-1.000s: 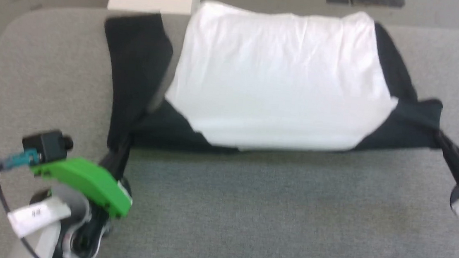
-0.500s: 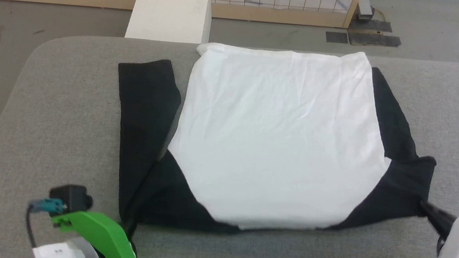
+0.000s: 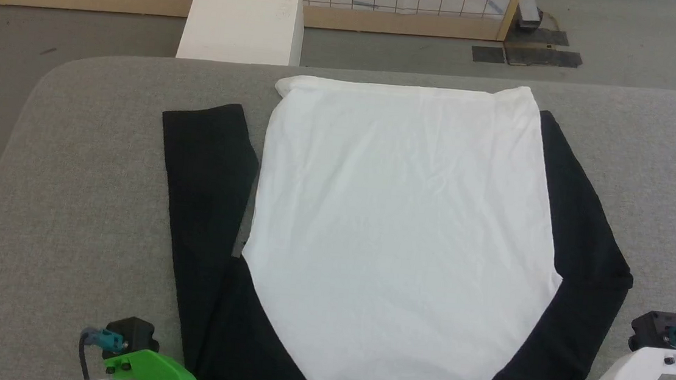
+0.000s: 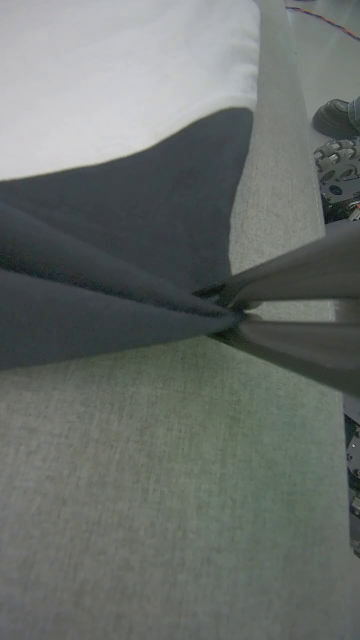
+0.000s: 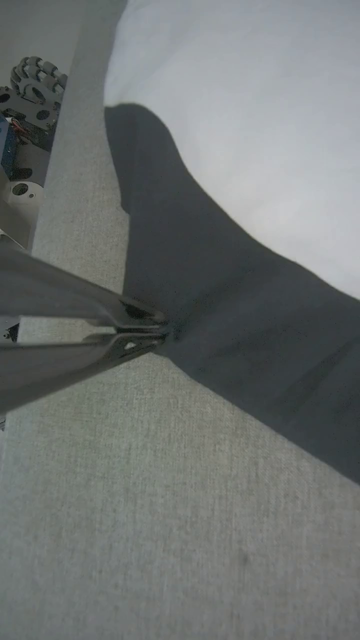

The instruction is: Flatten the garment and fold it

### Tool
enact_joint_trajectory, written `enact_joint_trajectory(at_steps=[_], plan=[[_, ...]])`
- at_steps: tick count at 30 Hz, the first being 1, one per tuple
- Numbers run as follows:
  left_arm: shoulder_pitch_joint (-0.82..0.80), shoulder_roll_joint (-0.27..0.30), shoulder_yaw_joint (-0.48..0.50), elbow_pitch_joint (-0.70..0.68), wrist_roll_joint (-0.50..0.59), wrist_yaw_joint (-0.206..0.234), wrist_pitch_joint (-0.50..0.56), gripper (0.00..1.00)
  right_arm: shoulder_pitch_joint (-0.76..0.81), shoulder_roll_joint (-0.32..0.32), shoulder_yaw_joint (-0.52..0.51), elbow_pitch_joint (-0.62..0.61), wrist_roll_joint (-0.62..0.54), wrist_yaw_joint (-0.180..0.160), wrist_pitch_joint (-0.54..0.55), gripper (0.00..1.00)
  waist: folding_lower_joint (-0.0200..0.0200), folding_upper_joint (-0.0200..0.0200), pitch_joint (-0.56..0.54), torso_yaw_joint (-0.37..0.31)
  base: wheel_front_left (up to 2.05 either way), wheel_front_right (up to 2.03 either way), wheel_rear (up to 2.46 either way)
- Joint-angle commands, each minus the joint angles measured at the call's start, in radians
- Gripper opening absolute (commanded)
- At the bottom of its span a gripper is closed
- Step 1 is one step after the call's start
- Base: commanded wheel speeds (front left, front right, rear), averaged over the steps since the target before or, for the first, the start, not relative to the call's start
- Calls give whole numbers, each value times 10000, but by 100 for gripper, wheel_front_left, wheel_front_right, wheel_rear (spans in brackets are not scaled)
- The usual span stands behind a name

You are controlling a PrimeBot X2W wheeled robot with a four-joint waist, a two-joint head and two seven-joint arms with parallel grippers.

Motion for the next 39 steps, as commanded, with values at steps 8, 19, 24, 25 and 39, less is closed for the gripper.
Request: enact_joint_trajectory(at_steps=[8,19,24,25,39], plan=[[9,288,424,-753,-138,128,4,100,-173,4,-568,-447,624,-15,-909,100,1,0,-60,-40,0,0,0],[-538,624,2284,-2573,696,490,-2566,100,-1549,210,-2850,-1336,940,-15,-1984,100,1,0,135,-156,0,0,0],[-1351,451,2767,-2168,1279,-355,-5143,100,-3116,-344,-2768,-422,599,-15,-2908,100,1,0,683,-247,0,0,0],[-1494,454,2784,-2064,1467,-518,-5635,100,-3394,-442,-2698,-182,548,-15,-3008,100,1,0,788,-251,0,0,0],[-3070,-209,2516,-1523,3858,-1730,-8027,100,-8022,-1891,-557,3714,-738,-15,-2455,100,1,0,3411,287,0,0,0]])
